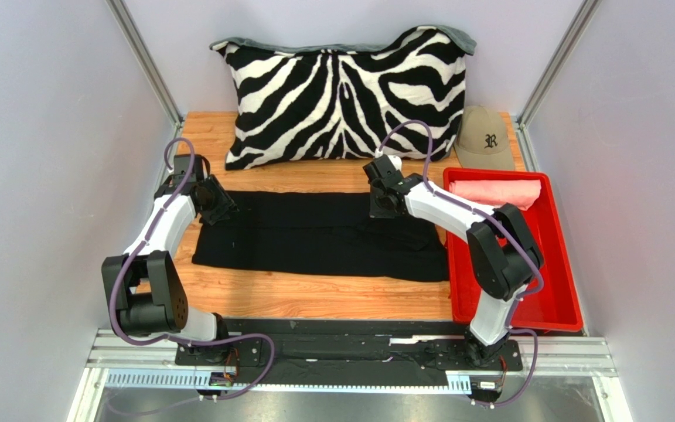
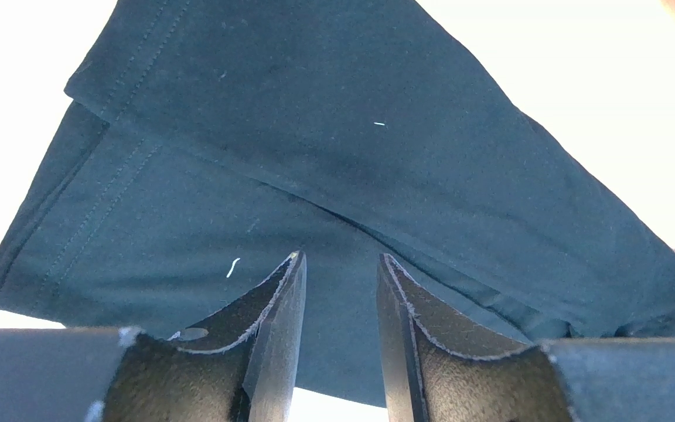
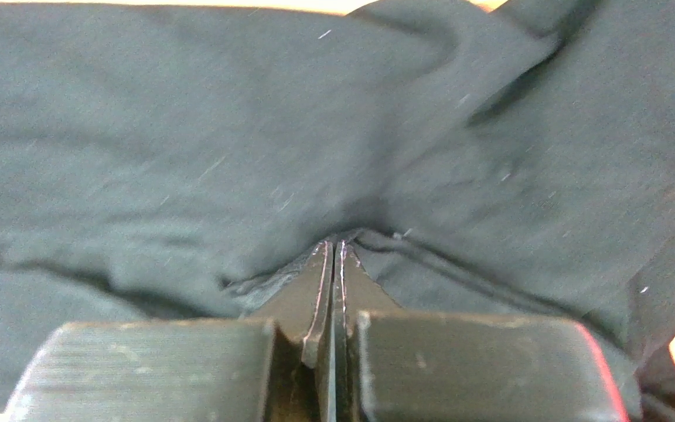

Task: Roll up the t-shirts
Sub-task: Fold the T-shirt at the center of the board.

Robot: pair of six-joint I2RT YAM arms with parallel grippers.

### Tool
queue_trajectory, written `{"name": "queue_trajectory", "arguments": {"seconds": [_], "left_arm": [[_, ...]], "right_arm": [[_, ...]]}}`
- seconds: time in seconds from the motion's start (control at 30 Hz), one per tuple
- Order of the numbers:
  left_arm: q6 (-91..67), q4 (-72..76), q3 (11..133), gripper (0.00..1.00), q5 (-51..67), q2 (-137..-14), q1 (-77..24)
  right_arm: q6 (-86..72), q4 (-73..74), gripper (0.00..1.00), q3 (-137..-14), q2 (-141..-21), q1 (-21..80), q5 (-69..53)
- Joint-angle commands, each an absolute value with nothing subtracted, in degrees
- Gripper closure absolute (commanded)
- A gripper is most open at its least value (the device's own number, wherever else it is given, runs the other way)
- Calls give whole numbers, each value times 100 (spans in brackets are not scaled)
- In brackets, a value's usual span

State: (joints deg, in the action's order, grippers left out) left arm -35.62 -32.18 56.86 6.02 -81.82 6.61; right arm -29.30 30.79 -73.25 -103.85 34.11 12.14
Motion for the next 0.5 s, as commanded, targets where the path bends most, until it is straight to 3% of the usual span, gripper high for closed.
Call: {"name": "queue_trajectory", "arguments": {"seconds": [0.0, 0.27, 0.33, 0.37, 0.43, 0.47], "left_arm": [[-3481, -3050, 5669, 57, 729, -7954, 554], [-3349, -2971, 5704, 57, 1203, -8103, 19], [-3296, -2927, 5722, 57, 1432, -8182, -200], [-3270, -2883, 5730, 57, 1528, -8217, -402], [-3156, -2883, 5835, 57, 1731, -8349, -675], [-3129, -2848, 5853, 57, 1766, -8376, -807]], "right_arm": [[-3111, 3067, 100, -7225, -9801, 3665, 1213], [-3550, 2664, 99, -6531, -9510, 4139, 818], [-3612, 2444, 92, -6268, -9309, 4210, 800], [-3604, 2374, 82, -6197, -9238, 4219, 756], [-3525, 2224, 75, -6083, -8958, 4228, 651], [-3507, 2224, 66, -6004, -8826, 4228, 659]]}}
